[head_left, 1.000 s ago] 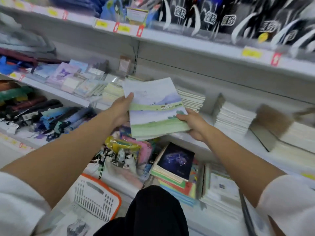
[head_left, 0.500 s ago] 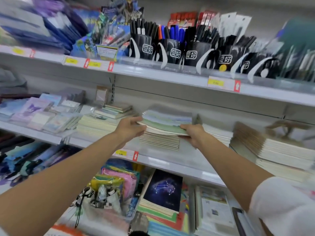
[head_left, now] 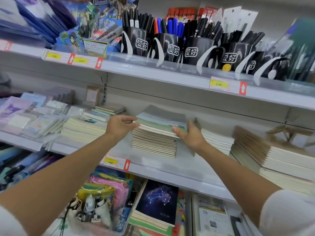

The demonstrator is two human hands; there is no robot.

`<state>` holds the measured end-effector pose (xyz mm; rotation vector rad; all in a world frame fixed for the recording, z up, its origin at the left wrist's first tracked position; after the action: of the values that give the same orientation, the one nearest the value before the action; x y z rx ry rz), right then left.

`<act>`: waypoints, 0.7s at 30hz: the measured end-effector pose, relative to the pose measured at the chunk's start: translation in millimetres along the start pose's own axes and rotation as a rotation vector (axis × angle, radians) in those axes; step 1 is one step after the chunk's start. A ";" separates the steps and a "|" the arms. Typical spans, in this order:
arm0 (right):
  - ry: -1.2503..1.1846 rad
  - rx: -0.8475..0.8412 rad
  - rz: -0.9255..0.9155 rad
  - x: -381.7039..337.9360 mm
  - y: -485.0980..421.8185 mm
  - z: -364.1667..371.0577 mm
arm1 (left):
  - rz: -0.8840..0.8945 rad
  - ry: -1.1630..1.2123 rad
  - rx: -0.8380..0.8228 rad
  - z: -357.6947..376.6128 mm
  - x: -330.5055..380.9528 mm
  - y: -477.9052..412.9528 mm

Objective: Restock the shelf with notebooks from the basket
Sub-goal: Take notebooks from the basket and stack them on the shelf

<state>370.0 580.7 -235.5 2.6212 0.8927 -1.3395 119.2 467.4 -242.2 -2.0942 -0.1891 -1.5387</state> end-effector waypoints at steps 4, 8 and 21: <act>0.197 0.072 0.028 5.1 -9.7 0.2 | 0.048 -0.077 -0.098 4.9 -4.8 -20.3; 0.262 0.005 0.025 9.4 -20.1 6.5 | 0.081 -0.090 -0.033 6.1 -10.6 -41.0; 0.242 0.221 0.005 29.1 -53.3 1.6 | 0.056 0.192 -0.014 18.9 -36.5 -81.9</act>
<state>354.2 637.9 -248.1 3.0022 0.8033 -1.2009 89.2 553.4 -252.7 -1.9302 -0.0503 -1.6997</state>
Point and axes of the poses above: each hand's wrist, its own y-axis away from the middle knuckle, its own z-axis out of the palm, x = y × z, the point moved 7 cm from there along -y, towards the middle knuckle, and after that the axes turned 11 degrees about -x, right-handed, at the moved point
